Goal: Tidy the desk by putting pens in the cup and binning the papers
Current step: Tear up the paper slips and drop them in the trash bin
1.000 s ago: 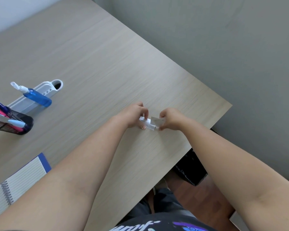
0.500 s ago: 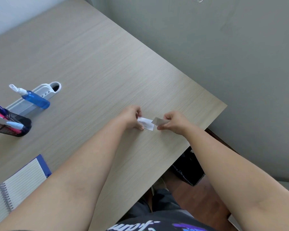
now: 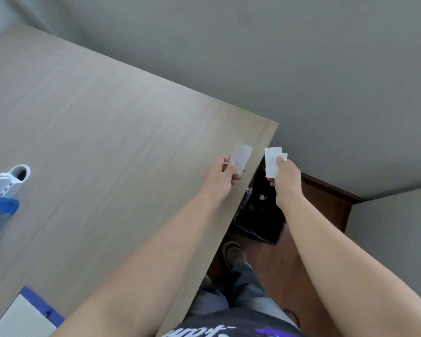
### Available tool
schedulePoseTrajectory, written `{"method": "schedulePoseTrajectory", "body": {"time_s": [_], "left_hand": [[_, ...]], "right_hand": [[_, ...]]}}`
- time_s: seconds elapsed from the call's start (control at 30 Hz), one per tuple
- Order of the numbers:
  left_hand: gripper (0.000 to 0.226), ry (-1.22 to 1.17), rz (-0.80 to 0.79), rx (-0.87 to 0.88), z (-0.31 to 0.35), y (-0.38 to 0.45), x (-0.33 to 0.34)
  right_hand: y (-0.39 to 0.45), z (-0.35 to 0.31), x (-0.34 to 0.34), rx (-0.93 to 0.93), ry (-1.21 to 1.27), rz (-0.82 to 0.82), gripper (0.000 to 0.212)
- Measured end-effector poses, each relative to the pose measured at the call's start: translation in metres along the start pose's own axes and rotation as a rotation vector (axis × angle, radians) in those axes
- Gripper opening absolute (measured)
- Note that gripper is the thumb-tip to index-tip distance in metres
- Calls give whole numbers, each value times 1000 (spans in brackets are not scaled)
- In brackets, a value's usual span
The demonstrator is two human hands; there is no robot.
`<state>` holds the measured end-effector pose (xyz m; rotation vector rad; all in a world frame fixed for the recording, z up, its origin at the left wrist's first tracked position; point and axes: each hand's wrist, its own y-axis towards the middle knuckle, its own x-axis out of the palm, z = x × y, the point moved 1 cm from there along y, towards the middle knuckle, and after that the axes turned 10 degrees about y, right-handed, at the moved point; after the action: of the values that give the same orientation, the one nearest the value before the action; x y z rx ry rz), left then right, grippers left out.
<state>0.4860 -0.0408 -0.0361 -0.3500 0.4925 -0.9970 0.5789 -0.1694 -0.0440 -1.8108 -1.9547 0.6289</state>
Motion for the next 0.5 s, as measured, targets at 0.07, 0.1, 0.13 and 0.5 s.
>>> {"method": "schedulePoseTrajectory", "body": {"time_s": [0.07,0.1,0.13,0.5], "left_hand": [[12,-65,-28,-8,2,-8,41],[14,-75,-55,-21,2,-12,61],[16,-71,-82,-41,1,-16,79],[25,262,-1,-397,-89,33,158]], "right_hand": [[8,1,-28,119,87,113,17],[13,5,-41,169,124,148,16],[18,8,-52,205,148,170,17],[66,96,-123,215,-80,127,14]]}}
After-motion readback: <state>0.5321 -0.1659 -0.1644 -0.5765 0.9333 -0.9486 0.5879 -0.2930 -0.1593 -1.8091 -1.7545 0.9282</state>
